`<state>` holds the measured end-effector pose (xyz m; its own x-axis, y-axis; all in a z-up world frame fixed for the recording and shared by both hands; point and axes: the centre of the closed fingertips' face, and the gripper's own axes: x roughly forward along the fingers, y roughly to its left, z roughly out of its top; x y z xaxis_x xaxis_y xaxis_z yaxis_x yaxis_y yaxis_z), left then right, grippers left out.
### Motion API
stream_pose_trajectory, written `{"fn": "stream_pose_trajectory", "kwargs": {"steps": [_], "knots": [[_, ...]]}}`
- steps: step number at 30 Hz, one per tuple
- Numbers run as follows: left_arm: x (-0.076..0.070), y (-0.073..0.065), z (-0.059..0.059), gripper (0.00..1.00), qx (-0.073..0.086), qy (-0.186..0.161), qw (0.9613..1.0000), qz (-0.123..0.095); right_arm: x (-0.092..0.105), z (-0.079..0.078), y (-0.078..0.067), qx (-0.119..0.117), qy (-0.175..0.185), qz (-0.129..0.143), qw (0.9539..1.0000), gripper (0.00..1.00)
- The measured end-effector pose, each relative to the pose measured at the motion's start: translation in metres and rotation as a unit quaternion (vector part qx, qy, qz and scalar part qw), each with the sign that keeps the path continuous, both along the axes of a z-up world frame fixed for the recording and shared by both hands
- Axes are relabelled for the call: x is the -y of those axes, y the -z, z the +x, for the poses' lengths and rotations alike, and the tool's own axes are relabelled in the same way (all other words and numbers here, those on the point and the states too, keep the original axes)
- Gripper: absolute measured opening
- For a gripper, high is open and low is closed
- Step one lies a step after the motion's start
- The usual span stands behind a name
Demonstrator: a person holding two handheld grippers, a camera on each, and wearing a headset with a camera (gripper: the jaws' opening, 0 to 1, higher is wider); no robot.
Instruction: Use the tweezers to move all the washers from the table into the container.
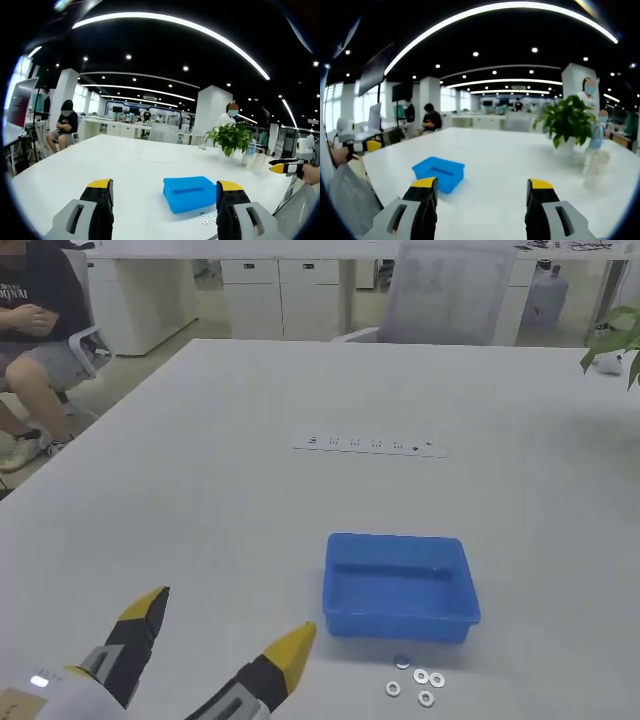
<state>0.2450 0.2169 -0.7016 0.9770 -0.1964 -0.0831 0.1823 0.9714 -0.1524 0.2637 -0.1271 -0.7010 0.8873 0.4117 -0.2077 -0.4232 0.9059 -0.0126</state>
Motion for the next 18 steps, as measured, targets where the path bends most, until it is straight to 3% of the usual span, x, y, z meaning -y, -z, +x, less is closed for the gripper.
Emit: {"fn": "stream_pose_trajectory", "kwargs": {"steps": [18], "knots": [[0.0026,0.0047,0.0009,0.85,-0.012,0.005,0.9999,0.009,0.0027,0.0012,0.0003,0.000,0.004,0.002,1.0000,0.70]]}}
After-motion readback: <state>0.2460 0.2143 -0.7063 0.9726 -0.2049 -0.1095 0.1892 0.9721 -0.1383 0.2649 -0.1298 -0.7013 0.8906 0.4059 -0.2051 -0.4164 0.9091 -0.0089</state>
